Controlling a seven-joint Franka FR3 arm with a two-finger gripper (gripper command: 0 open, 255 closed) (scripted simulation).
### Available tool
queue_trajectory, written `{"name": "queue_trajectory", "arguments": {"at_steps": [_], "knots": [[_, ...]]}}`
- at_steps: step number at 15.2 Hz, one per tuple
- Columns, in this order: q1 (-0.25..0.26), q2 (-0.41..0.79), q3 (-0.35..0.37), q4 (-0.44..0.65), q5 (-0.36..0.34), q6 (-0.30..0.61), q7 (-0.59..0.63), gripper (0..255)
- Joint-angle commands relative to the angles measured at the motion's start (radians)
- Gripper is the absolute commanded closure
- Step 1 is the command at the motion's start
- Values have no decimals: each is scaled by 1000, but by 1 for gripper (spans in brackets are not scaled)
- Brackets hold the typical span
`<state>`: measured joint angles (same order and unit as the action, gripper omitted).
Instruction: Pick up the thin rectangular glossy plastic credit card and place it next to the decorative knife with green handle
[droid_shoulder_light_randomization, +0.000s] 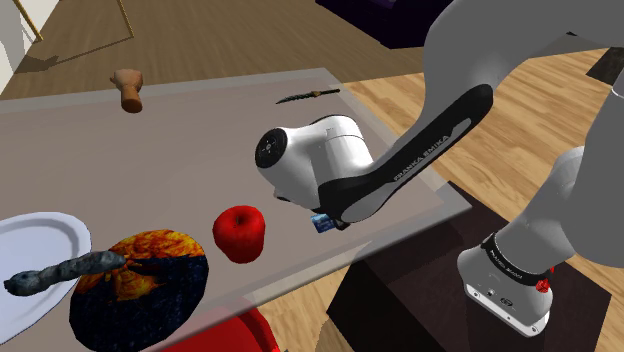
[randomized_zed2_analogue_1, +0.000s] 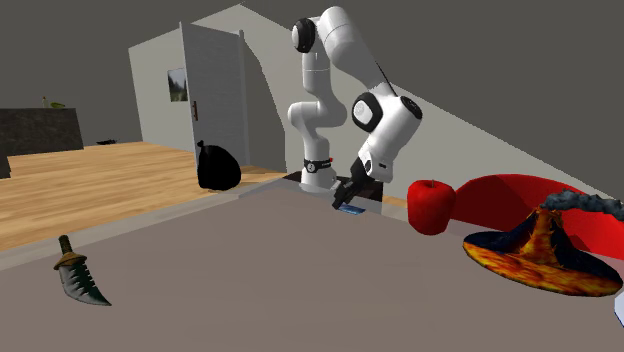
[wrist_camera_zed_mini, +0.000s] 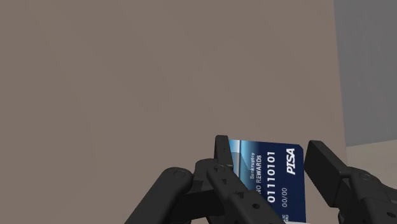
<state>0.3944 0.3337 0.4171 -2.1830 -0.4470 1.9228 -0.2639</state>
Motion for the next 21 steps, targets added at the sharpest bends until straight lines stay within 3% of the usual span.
{"name": "queue_trajectory", "arguments": {"at_steps": [1,18,21], "knots": [[0,0,0,0,0,0,0,255],[-17,-175,30,34,93,-168,-105,255],[-43,-174,6,44,71,-165,-146,255]]}}
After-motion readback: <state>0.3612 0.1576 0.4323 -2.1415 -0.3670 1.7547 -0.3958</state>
